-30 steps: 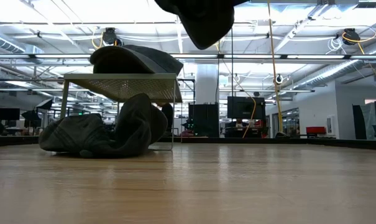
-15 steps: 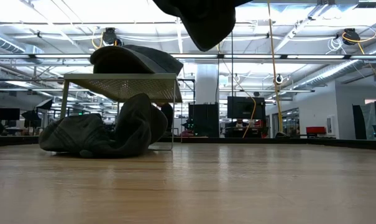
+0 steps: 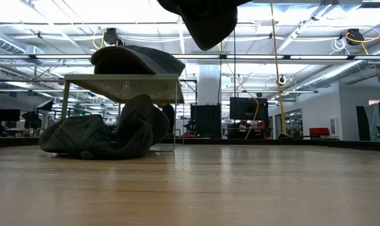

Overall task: Pick & Place hat
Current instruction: Put the bottom black cap on the shelf

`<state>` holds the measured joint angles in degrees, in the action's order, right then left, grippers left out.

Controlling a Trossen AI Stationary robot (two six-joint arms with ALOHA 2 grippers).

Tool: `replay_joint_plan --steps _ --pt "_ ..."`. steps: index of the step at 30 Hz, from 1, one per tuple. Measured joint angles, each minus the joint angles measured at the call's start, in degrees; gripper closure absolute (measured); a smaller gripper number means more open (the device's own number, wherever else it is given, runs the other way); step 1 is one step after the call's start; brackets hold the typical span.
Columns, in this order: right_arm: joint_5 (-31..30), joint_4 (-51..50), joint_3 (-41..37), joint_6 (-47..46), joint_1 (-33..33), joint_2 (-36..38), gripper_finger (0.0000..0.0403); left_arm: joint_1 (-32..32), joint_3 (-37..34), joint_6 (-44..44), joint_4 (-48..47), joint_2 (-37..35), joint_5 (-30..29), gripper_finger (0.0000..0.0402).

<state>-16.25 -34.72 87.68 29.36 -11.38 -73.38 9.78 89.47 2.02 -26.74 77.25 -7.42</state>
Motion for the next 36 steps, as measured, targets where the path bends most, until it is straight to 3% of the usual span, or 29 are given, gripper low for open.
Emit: replay_joint_plan --steps 4,12,21,31,36 --pt "0.0 0.2 0.0 -0.1 0.0 0.0 0.0385 0.0 0.0 0.7 0.3 0.0 0.0 0.0381" --pt "-0.1 -0.7 0.0 -1.2 2.4 1.0 0.0311 0.0 0.0 6.1 0.3 0.0 -1.1 0.0383" --pt "-0.2 -3.2 0.0 -17.2 6.2 6.9 0.0220 0.0 0.0 15.7 8.8 -0.3 -1.8 0.0383" --pt "0.0 -2.8 0.0 -28.9 10.3 13.1 0.0205 0.0 5.8 28.2 8.2 -0.3 -10.3 0.0383" --pt "0.0 -0.8 0.0 -31.3 11.9 13.8 0.0205 0.0 6.8 32.7 8.7 -0.3 -17.7 0.0383"
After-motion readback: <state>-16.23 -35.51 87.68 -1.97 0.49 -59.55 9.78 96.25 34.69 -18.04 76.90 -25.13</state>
